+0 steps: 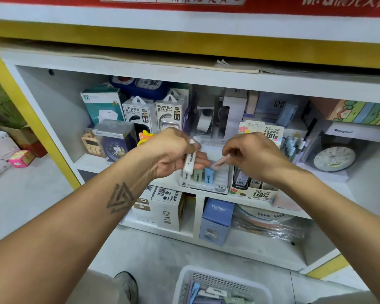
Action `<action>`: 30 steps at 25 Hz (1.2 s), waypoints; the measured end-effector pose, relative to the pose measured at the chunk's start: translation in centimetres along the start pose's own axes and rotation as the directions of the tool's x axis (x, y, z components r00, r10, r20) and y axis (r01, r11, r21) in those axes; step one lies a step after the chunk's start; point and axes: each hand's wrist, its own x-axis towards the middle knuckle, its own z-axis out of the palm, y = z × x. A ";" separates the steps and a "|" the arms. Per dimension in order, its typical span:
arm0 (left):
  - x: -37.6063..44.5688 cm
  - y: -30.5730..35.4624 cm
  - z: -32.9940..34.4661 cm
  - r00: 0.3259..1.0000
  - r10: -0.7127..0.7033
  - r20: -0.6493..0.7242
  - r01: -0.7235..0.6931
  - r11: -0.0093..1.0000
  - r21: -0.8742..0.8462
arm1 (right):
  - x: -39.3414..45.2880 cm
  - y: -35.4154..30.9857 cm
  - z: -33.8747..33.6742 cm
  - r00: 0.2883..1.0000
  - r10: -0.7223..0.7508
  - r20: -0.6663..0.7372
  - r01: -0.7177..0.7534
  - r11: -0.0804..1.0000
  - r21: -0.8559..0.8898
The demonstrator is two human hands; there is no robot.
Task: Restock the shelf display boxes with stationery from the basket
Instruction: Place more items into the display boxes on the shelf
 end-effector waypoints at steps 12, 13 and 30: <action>0.3 -0.4 0.1 0.998 0.009 -0.061 -0.004 0.997 0.082 | -0.2 -0.6 2.1 0.998 -0.047 0.047 0.056 0.976 -0.209; 0.4 -0.4 0.1 0.998 0.011 -0.069 -0.004 0.996 0.090 | -0.2 -0.6 2.3 0.997 -0.055 0.048 0.064 0.975 -0.214; 0.3 -0.8 -0.5 1.000 -0.016 -0.008 0.017 0.995 0.098 | -0.5 -1.0 1.8 0.986 -0.037 0.161 0.081 0.958 -0.274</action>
